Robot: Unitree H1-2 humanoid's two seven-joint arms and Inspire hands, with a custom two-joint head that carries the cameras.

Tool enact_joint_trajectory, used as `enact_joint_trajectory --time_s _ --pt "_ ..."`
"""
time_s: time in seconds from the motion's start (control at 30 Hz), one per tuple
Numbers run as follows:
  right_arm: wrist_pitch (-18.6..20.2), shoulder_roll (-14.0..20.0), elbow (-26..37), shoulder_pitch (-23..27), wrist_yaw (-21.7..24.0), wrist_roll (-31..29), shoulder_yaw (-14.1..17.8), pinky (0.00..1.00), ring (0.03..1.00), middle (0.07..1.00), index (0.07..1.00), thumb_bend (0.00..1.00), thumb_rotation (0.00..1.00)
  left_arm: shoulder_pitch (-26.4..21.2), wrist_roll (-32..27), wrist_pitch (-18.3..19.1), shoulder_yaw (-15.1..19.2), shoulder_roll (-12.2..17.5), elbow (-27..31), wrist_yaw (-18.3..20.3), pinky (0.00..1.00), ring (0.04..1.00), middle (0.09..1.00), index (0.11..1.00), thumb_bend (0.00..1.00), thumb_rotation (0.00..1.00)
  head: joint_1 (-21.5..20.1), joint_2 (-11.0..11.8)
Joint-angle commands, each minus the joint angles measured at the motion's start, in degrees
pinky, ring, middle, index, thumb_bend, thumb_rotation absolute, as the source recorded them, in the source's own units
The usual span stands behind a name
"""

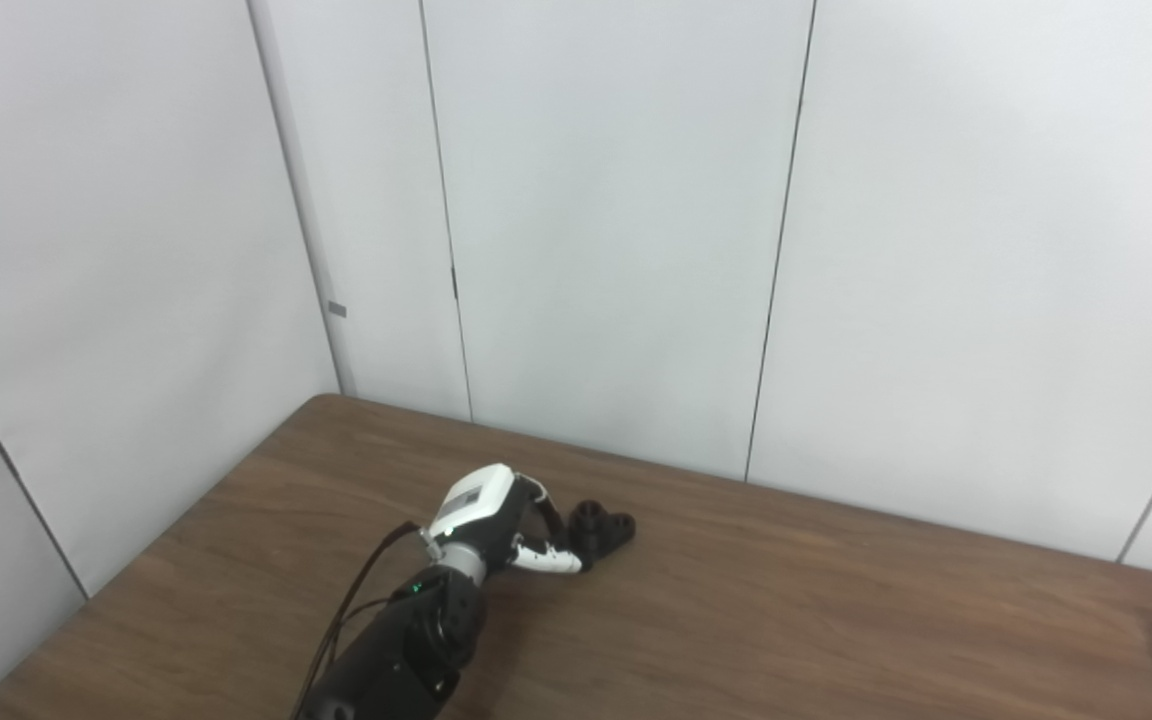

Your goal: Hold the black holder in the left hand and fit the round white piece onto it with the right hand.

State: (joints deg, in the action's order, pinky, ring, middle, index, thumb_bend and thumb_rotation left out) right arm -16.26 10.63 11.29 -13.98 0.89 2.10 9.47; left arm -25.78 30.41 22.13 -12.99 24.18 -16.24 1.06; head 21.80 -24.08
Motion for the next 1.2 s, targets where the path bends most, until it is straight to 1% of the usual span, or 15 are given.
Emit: enact_joint_trajectory --time_s 0.0,0.1,0.13,0.2,0.27,0.33,0.53,0.63,0.67,0.73,0.8,0.9,1.0,1.07,1.17 --pt "-2.26 -0.56 -1.68 0.41 -1.04 0.84 0.08 1.0 1.0 0.99 0.967 0.73 0.97 0.41 -1.33 -0.72 -1.18 -0.59 0.6 3.51 0.85 0.922 0.902 0.478 0.52 0.05 -0.29 -0.05" --pt "-1.26 -0.66 -0.87 0.21 -1.28 1.55 -0.01 0.98 0.993 0.986 0.962 0.73 0.97 0.61 -1.94 -3.43 -1.43 -0.55 1.02 3.91 0.88 0.945 0.893 0.477 0.52 0.05 -1.21 -0.36" --pt "-1.02 -0.77 -0.6 0.15 -1.4 1.75 -0.03 1.0 0.994 0.98 0.956 0.72 0.97 0.75 -2.03 -3.83 -1.43 -0.67 1.49 4.14 0.89 0.95 0.904 0.477 0.52 0.05 -1.55 -0.45" --pt "-0.54 -1.02 0.04 -0.01 -1.59 2.05 -0.12 1.0 0.994 0.977 0.955 0.72 0.97 1.05 -2.03 -3.77 -1.51 -0.94 2.72 4.93 0.89 0.952 0.909 0.477 0.52 0.05 -2.3 -0.72" --pt "0.13 -1.29 0.81 -0.23 -1.59 2.02 -0.25 1.0 0.995 0.972 0.95 0.7 0.97 1.38 -1.77 -3.11 -1.81 -1.21 4.32 5.77 0.93 0.964 0.933 0.478 0.51 0.06 -2.84 -0.85" --pt "0.78 -1.48 1.4 -0.41 -1.54 2.16 -0.37 1.0 0.993 0.969 0.95 0.7 0.97 1.7 -1.74 -2.99 -2.04 -1.6 5.65 6.47 0.95 0.964 0.936 0.479 0.51 0.05 -3.76 -1.09" --pt "-0.85 -1.14 0.95 -0.22 -0.93 1.35 -0.78 1.0 0.991 0.969 0.941 0.69 0.95 2.61 -1.76 -5.28 -3.13 -2.27 7.95 7.96 0.99 0.968 0.938 0.477 0.52 0.05 -6.66 -1.84" --pt "-2.55 -1.24 0.46 -0.09 -1.34 2.22 -0.91 0.92 0.954 0.947 0.926 0.69 0.94 2.99 -2.25 -7.18 -3.43 -2.32 8.84 8.59 1.0 0.976 0.94 0.478 0.52 0.05 -8.36 -2.27" --pt "-2.85 -1.31 0.43 -0.05 -1.34 2.15 -0.98 0.91 0.946 0.94 0.921 0.69 0.93 3.13 -2.41 -7.49 -3.54 -2.4 9.29 8.93 1.0 0.978 0.941 0.478 0.52 0.05 -8.55 -2.31" --pt "-2.34 -1.52 1.02 -0.1 -1.16 1.91 -1.25 0.9 0.938 0.936 0.916 0.69 0.91 3.45 -2.59 -7.18 -3.55 -2.67 10.56 9.94 1.0 0.987 0.948 0.477 0.52 0.05 -10.13 -2.6" --pt "-2.16 -1.54 1.25 -0.12 -0.91 1.51 -1.53 0.87 0.929 0.932 0.913 0.71 0.89 3.8 -2.63 -6.96 -3.48 -3.13 11.6 10.46 1.0 0.989 0.948 0.477 0.52 0.05 -11.21 -2.82" --pt "-2.99 -0.63 0.64 -0.11 0.0 0.96 -2.1 0.87 0.948 0.961 0.926 0.76 0.87 4.45 -3.18 -9.25 -3.44 -3.85 12.04 10.3 1.0 0.991 0.944 0.477 0.52 0.05 -13.42 -3.27" --pt "-0.77 -0.48 2.23 -0.81 0.37 0.9 -2.53 0.85 0.947 0.961 0.92 0.8 0.85 4.9 -3.79 -13.09 -3.3 -4.33 11.37 9.78 1.0 0.983 0.938 0.477 0.52 0.05 -15.49 -3.67" --pt "1.37 -0.88 3.77 -1.32 0.31 0.91 -2.8 0.87 0.942 0.955 0.915 0.83 0.84 5.04 -3.79 -15.0 -3.27 -4.56 11.05 9.68 0.99 0.974 0.934 0.477 0.52 0.05 -17.03 -3.92" --pt "4.15 -1.58 5.63 -1.87 -0.3 1.96 -3.09 0.81 0.92 0.933 0.899 0.87 0.83 5.34 -3.73 -15.46 -3.3 -4.9 11.97 10.57 1.0 0.974 0.934 0.478 0.52 0.05 -18.67 -4.4"
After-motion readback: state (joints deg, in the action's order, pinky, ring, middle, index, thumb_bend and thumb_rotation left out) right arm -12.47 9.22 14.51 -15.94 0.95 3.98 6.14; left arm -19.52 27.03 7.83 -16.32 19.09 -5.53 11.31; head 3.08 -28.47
